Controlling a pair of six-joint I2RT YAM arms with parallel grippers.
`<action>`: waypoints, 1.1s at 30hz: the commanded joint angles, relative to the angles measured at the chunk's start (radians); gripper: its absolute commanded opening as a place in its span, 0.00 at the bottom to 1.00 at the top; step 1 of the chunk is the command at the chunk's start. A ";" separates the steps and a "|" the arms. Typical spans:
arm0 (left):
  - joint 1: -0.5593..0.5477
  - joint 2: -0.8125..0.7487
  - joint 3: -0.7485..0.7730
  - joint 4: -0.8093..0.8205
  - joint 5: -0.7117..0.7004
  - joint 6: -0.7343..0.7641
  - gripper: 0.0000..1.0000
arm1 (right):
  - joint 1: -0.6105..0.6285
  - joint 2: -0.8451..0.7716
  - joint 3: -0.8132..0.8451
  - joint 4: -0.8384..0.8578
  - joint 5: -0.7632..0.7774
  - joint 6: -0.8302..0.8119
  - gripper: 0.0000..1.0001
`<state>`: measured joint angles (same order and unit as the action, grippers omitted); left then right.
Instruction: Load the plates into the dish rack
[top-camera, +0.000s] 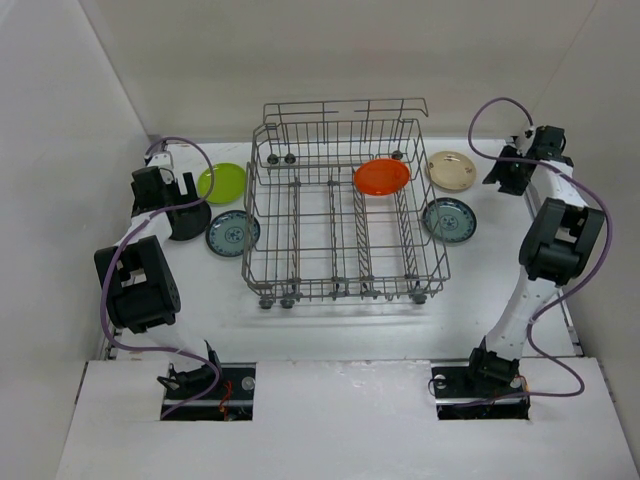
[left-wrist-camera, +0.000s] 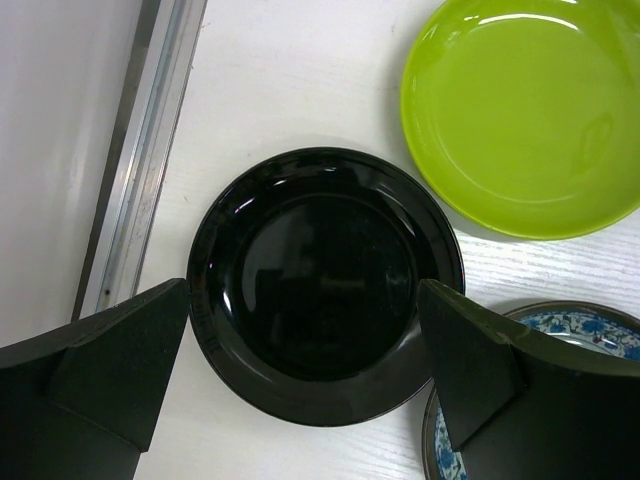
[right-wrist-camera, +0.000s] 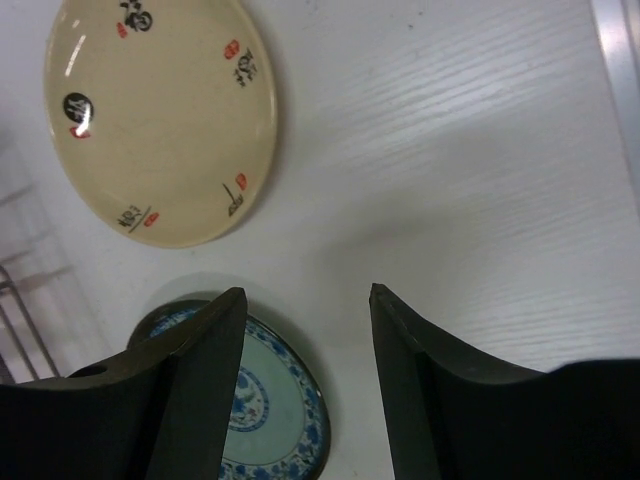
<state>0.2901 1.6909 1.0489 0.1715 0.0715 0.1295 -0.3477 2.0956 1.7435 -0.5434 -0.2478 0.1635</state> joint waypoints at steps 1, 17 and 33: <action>-0.001 -0.042 0.053 0.003 0.002 -0.001 1.00 | -0.010 0.032 0.100 0.028 -0.116 0.053 0.58; -0.013 -0.020 0.071 -0.026 -0.019 0.019 1.00 | 0.019 0.268 0.323 0.022 -0.128 0.059 0.51; -0.022 -0.019 0.042 -0.043 -0.030 0.045 1.00 | 0.100 0.414 0.490 -0.003 -0.048 0.025 0.16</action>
<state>0.2699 1.6913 1.0908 0.1226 0.0490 0.1635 -0.2626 2.4962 2.1712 -0.5457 -0.3313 0.2031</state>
